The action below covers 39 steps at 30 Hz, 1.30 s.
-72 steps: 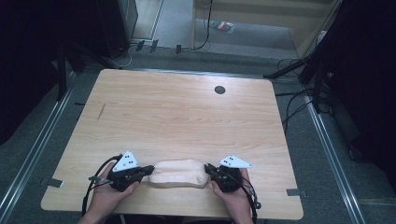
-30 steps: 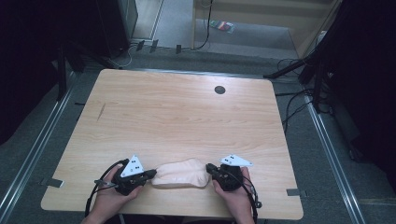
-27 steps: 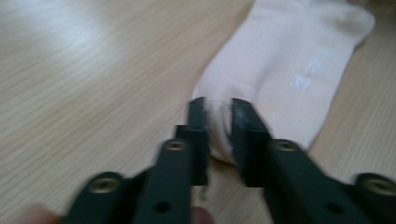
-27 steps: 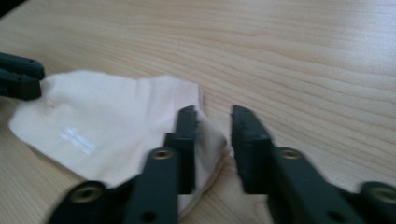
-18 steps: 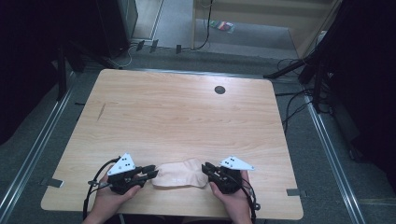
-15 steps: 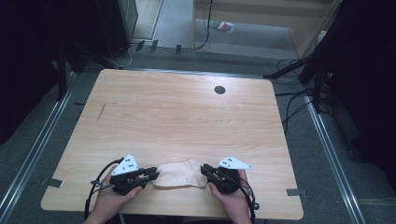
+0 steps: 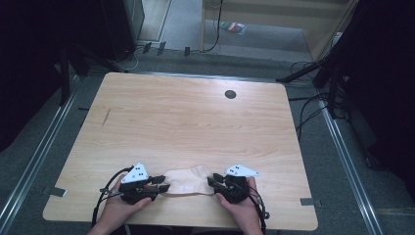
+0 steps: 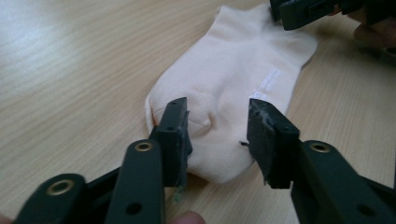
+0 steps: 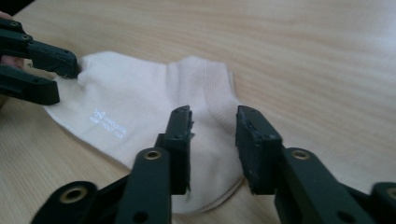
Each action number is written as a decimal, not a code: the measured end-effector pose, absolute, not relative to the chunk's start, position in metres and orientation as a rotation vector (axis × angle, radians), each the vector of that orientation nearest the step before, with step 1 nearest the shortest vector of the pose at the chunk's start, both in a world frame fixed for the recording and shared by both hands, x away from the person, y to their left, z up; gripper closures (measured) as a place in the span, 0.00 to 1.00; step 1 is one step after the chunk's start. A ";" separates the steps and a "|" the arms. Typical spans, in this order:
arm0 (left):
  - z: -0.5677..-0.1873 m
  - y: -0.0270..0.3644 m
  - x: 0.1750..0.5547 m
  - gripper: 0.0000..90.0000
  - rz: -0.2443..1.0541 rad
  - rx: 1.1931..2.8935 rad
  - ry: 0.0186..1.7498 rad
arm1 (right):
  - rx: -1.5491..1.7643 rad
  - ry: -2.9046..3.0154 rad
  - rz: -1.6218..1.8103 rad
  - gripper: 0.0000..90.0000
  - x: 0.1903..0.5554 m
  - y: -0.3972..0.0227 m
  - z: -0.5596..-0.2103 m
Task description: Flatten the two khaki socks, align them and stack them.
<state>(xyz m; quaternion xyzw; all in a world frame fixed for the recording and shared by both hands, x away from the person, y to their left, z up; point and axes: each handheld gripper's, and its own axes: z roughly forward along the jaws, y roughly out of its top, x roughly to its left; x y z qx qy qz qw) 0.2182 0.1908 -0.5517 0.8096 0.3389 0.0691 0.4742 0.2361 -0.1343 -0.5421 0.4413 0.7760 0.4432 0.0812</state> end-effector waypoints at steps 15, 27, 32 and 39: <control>-0.538 0.235 0.225 0.14 0.307 1.773 0.975 | 1.261 2.111 1.472 0.35 0.242 -0.158 -0.530; -0.539 0.268 0.231 0.09 0.373 1.692 1.124 | 1.322 2.066 1.451 0.16 0.249 -0.175 -0.526; -0.540 0.281 0.233 0.09 0.418 1.677 1.170 | 1.337 2.042 1.436 0.16 0.251 -0.184 -0.525; -0.540 0.292 0.233 0.09 0.453 1.655 1.200 | 1.348 2.018 1.432 0.15 0.254 -0.194 -0.524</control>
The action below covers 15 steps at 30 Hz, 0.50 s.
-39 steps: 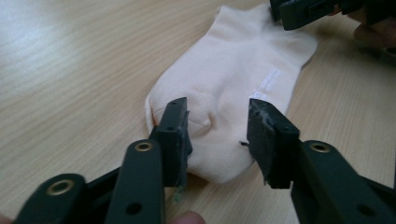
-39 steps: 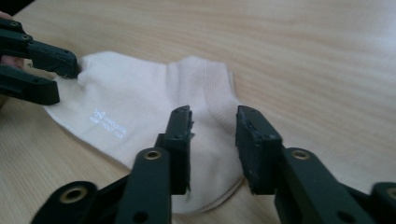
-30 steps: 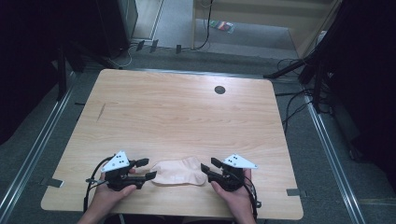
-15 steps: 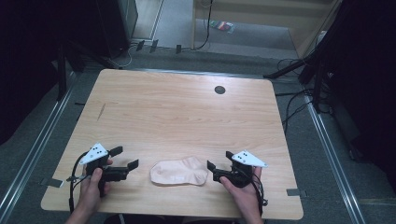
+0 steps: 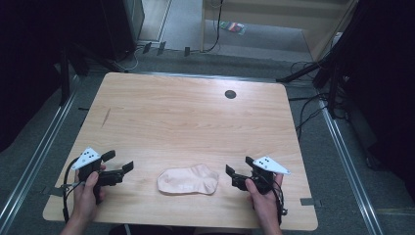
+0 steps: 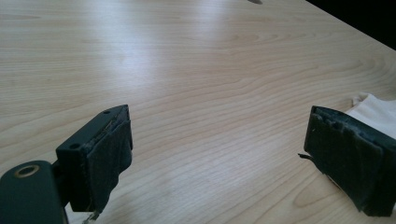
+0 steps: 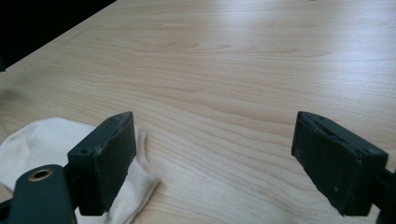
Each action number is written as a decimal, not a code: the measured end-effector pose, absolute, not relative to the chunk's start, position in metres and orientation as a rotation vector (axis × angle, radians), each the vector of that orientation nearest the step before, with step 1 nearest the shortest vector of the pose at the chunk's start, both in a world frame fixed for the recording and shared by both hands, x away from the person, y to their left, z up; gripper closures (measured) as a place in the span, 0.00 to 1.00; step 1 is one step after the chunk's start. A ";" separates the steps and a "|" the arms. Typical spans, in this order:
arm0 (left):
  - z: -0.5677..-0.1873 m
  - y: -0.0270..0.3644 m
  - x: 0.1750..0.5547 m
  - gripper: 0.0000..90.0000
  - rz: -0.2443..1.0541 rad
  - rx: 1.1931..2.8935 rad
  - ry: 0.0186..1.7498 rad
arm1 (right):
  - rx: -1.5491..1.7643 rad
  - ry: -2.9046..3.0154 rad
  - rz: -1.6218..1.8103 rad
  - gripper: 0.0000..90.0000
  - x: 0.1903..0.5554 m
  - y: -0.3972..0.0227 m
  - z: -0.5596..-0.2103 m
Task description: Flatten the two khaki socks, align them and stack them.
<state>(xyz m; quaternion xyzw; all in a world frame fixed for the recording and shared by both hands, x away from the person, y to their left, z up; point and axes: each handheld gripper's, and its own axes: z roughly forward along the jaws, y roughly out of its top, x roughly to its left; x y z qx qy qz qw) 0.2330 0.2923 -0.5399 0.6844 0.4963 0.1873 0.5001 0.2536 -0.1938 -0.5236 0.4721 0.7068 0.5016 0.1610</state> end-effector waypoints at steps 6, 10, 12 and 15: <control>-0.541 0.302 0.234 0.09 0.487 1.640 1.233 | 1.360 1.982 1.399 0.15 0.257 -0.207 -0.522; -0.541 0.311 0.233 0.09 0.519 1.640 1.253 | 1.390 1.943 1.398 0.15 0.260 -0.219 -0.522; -0.542 0.316 0.233 0.09 0.519 1.623 1.263 | 1.403 1.925 1.395 0.15 0.261 -0.226 -0.522; -0.542 0.322 0.231 0.09 0.533 1.622 1.275 | 1.422 1.904 1.388 0.15 0.261 -0.236 -0.522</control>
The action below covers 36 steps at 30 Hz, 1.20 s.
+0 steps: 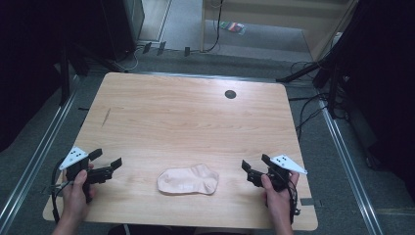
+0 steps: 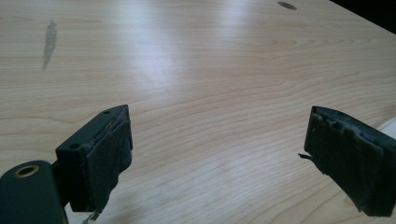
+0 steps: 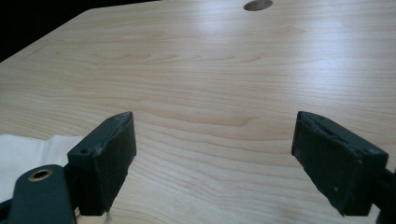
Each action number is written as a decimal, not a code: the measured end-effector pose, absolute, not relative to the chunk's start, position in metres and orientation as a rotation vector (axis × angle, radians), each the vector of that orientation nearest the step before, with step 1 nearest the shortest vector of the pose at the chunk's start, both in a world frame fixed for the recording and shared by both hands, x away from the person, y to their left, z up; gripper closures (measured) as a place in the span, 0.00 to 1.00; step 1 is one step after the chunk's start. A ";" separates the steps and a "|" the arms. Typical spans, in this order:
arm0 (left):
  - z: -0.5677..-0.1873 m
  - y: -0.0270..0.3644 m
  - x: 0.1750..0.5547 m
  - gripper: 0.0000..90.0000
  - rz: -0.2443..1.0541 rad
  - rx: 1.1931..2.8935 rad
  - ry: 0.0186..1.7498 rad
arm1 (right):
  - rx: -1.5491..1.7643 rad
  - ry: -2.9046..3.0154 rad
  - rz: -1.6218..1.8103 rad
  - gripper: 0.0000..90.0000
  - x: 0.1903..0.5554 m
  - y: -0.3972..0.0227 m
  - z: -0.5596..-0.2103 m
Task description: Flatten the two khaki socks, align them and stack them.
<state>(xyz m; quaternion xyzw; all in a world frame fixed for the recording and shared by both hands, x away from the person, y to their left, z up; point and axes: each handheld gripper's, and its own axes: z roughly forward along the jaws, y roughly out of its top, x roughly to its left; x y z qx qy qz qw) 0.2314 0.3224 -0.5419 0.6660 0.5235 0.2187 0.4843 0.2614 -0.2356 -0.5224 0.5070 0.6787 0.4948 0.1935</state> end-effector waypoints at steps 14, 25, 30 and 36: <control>-0.546 0.353 0.215 0.08 0.584 1.636 1.323 | 1.508 1.837 1.320 0.16 0.247 -0.285 -0.532; -0.548 0.365 0.198 0.08 0.616 1.655 1.331 | 1.529 1.845 1.281 0.16 0.228 -0.317 -0.542; -0.550 0.365 0.192 0.08 0.641 1.686 1.333 | 1.528 1.839 1.270 0.16 0.216 -0.332 -0.547; -0.552 0.370 0.193 0.08 0.634 1.647 1.376 | 1.560 1.817 1.256 0.16 0.213 -0.336 -0.548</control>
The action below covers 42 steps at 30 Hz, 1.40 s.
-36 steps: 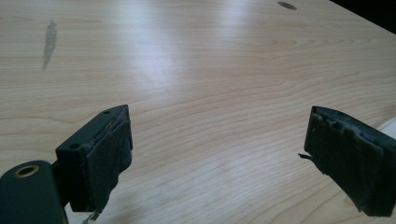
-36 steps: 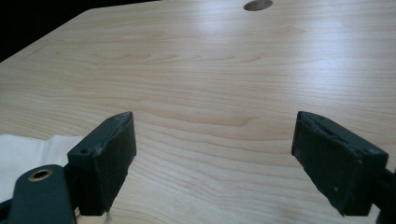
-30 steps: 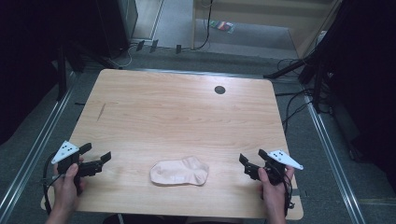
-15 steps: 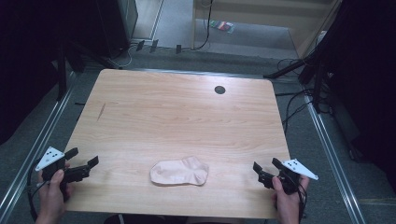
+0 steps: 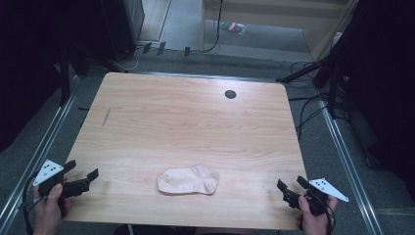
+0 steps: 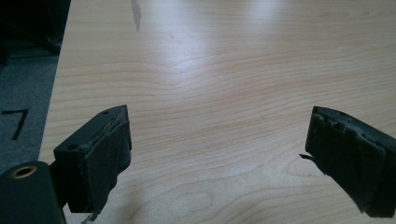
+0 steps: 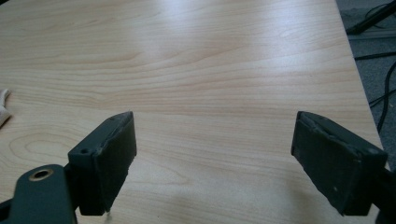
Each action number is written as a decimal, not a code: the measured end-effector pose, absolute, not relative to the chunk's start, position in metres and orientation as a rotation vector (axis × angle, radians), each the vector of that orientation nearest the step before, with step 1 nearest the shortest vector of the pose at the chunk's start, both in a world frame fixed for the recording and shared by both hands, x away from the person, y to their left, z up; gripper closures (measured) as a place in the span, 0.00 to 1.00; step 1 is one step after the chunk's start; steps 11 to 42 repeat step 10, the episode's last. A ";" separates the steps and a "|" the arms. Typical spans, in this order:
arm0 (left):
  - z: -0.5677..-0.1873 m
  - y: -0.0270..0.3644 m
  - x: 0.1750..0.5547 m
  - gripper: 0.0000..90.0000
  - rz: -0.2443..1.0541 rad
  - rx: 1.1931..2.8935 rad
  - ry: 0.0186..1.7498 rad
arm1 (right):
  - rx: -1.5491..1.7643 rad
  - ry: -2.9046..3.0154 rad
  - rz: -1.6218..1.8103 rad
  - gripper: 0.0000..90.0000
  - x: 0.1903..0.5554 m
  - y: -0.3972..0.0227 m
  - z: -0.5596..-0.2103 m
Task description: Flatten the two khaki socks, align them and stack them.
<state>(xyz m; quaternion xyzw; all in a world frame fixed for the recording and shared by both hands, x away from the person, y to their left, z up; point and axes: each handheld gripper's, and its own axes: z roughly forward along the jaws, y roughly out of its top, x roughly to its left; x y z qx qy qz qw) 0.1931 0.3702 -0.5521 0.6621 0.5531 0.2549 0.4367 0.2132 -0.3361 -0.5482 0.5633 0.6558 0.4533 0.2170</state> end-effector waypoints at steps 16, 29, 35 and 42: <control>-0.552 0.367 0.199 0.08 0.632 1.672 1.384 | 1.550 1.808 1.254 0.16 0.212 -0.336 -0.548; -0.552 0.367 0.199 0.08 0.632 1.672 1.384 | 1.550 1.808 1.254 0.16 0.212 -0.336 -0.548; -0.552 0.367 0.199 0.08 0.632 1.672 1.384 | 1.550 1.808 1.254 0.16 0.212 -0.336 -0.548; -0.552 0.367 0.199 0.08 0.632 1.672 1.384 | 1.550 1.808 1.254 0.16 0.212 -0.336 -0.548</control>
